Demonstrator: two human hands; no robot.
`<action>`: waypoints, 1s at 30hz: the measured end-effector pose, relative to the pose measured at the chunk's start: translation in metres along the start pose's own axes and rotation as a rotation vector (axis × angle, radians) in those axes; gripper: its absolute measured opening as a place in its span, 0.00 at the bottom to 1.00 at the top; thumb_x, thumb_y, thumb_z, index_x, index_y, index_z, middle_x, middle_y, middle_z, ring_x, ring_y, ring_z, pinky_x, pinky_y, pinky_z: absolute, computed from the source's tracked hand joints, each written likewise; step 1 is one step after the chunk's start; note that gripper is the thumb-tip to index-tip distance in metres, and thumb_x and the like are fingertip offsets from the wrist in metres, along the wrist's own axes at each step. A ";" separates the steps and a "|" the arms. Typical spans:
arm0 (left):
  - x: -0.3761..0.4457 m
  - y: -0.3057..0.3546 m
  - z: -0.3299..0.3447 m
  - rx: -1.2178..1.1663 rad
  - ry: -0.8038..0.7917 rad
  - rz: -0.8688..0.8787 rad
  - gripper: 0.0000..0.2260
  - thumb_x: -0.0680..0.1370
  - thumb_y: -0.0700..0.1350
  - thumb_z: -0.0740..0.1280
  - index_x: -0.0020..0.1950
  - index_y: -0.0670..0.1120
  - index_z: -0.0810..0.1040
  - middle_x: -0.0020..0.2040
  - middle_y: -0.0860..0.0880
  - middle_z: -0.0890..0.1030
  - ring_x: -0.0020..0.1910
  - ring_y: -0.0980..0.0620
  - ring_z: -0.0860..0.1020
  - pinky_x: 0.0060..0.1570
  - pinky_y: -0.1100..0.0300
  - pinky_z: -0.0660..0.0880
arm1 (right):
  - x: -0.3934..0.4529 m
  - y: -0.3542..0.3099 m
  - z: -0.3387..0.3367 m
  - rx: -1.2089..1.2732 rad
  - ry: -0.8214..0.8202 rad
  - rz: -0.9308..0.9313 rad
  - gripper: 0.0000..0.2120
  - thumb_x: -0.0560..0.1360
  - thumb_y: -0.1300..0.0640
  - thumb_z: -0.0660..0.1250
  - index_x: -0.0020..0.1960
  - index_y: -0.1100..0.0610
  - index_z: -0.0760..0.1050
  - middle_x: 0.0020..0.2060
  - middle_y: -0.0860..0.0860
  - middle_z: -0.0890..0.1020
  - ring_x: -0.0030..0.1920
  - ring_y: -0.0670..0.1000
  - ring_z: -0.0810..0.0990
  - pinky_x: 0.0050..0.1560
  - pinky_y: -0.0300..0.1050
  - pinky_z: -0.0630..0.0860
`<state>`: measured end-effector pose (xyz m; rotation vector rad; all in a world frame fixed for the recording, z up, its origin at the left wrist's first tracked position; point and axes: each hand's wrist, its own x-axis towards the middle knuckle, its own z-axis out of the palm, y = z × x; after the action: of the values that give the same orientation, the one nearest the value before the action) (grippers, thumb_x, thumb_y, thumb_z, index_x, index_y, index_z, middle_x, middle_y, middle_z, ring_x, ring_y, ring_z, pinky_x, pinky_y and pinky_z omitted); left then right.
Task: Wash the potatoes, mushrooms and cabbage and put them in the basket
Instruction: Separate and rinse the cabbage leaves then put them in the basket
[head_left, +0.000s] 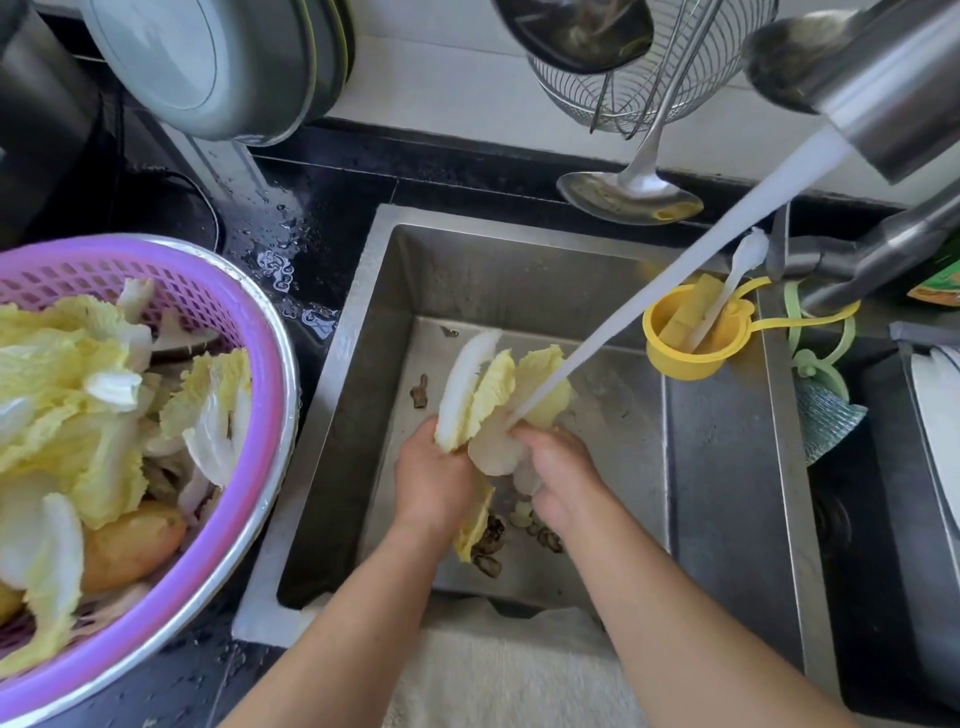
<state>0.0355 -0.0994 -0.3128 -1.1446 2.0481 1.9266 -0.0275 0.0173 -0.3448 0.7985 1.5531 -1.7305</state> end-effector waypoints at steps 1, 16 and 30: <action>0.001 -0.001 -0.001 -0.024 -0.020 -0.035 0.07 0.73 0.40 0.76 0.50 0.49 0.85 0.43 0.50 0.88 0.45 0.47 0.87 0.43 0.50 0.85 | 0.002 0.001 -0.001 0.012 0.030 0.020 0.13 0.75 0.58 0.75 0.59 0.56 0.82 0.50 0.54 0.88 0.51 0.58 0.86 0.44 0.50 0.81; 0.008 0.001 -0.012 -0.785 -0.095 -0.372 0.14 0.81 0.34 0.61 0.64 0.42 0.79 0.53 0.38 0.87 0.49 0.39 0.85 0.51 0.46 0.82 | -0.010 -0.017 -0.003 0.110 -0.093 0.022 0.15 0.77 0.74 0.67 0.60 0.62 0.79 0.51 0.58 0.87 0.52 0.58 0.85 0.51 0.53 0.82; 0.003 0.003 -0.005 -0.535 -0.364 -0.391 0.14 0.86 0.46 0.64 0.65 0.40 0.81 0.57 0.38 0.86 0.50 0.41 0.85 0.50 0.47 0.81 | -0.012 -0.012 0.001 0.083 -0.008 0.064 0.11 0.76 0.59 0.75 0.58 0.60 0.82 0.48 0.59 0.88 0.48 0.62 0.87 0.46 0.57 0.84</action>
<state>0.0338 -0.1052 -0.3114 -1.0662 1.0650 2.3074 -0.0301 0.0176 -0.3283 0.8717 1.4429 -1.7591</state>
